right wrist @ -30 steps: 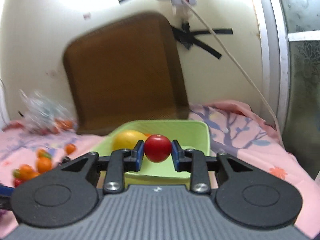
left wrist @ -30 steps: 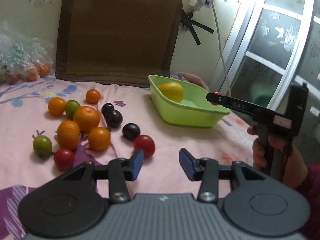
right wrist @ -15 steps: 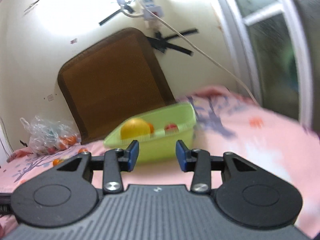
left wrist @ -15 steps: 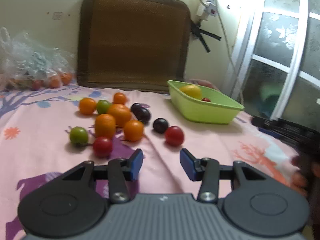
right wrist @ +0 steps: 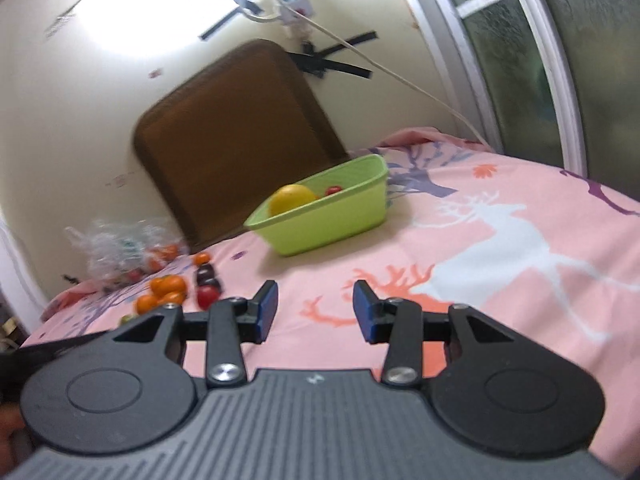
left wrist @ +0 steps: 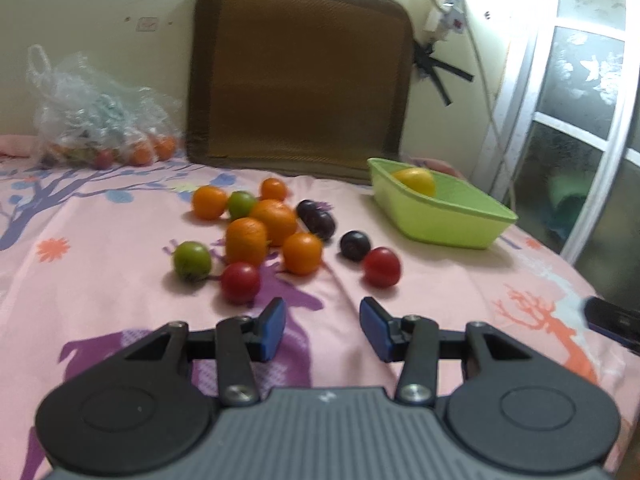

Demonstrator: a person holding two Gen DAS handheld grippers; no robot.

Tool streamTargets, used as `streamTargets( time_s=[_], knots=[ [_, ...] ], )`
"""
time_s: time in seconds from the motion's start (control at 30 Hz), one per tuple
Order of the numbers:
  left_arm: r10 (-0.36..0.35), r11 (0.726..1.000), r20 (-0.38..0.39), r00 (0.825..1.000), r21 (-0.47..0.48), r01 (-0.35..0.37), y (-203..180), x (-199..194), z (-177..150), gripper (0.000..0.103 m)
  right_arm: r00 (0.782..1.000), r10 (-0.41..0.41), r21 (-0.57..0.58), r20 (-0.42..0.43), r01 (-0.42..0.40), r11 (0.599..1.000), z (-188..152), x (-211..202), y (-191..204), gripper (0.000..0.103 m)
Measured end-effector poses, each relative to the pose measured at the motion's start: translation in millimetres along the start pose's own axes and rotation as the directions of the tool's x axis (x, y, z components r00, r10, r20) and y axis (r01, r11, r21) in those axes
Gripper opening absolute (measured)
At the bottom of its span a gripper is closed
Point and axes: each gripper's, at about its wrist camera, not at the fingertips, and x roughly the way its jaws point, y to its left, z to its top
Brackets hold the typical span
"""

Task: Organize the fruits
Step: 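Grasp a red tomato with each gripper from the fruit pile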

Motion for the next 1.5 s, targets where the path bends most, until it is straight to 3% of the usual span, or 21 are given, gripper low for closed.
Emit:
streamTargets(
  time_s=[0.27, 0.47, 0.6, 0.73, 0.87, 1.13, 1.3, 1.5],
  knots=[
    [0.118, 0.991, -0.003, 0.993, 0.071, -0.117, -5.1, -11.3, -7.9, 0.042, 0.995, 0.082, -0.031, 0.050, -0.081, 0.996, -2.9, -44.1, 7.9, 0.045],
    [0.081, 0.994, -0.011, 0.997, 0.072, -0.080, -1.9, -10.4, -7.1, 0.042, 0.996, 0.076, 0.020, 0.050, -0.078, 0.997, -0.6, -36.6, 3.3, 0.045],
    [0.039, 0.998, 0.027, 0.999, 0.051, -0.040, 1.8, -18.5, -8.1, 0.044, 0.998, 0.050, -0.003, 0.028, -0.050, 0.999, -9.0, -31.6, 1.5, 0.045],
    [-0.010, 1.000, 0.045, 0.999, -0.011, 0.010, 18.7, -31.6, -8.4, 0.044, 0.998, 0.040, -0.032, -0.043, -0.042, 0.999, -14.8, -15.9, 1.9, 0.045],
    [-0.025, 0.998, 0.041, 0.999, -0.051, 0.027, 42.3, -36.2, -3.4, 0.044, 0.993, 0.088, -0.068, -0.084, -0.094, 0.993, -9.0, 4.9, 13.0, 0.045],
    [0.005, 0.998, 0.021, 1.000, 0.060, -0.007, 51.6, -8.0, 21.7, 0.041, 0.969, 0.174, -0.222, -0.173, -0.210, 0.952, 1.1, 62.6, 64.8, 0.036],
    [-0.001, 0.990, 0.005, 1.000, 0.142, 0.000, 34.7, 12.4, 26.4, 0.041, 0.972, 0.126, -0.294, -0.197, -0.181, 0.939, 3.0, 89.8, 79.9, 0.036],
    [0.021, 0.988, -0.041, 0.999, 0.156, -0.014, 32.1, 26.3, 29.3, 0.040, 0.961, 0.134, -0.300, -0.240, -0.205, 0.931, 7.7, 112.0, 85.7, 0.037]
  ],
)
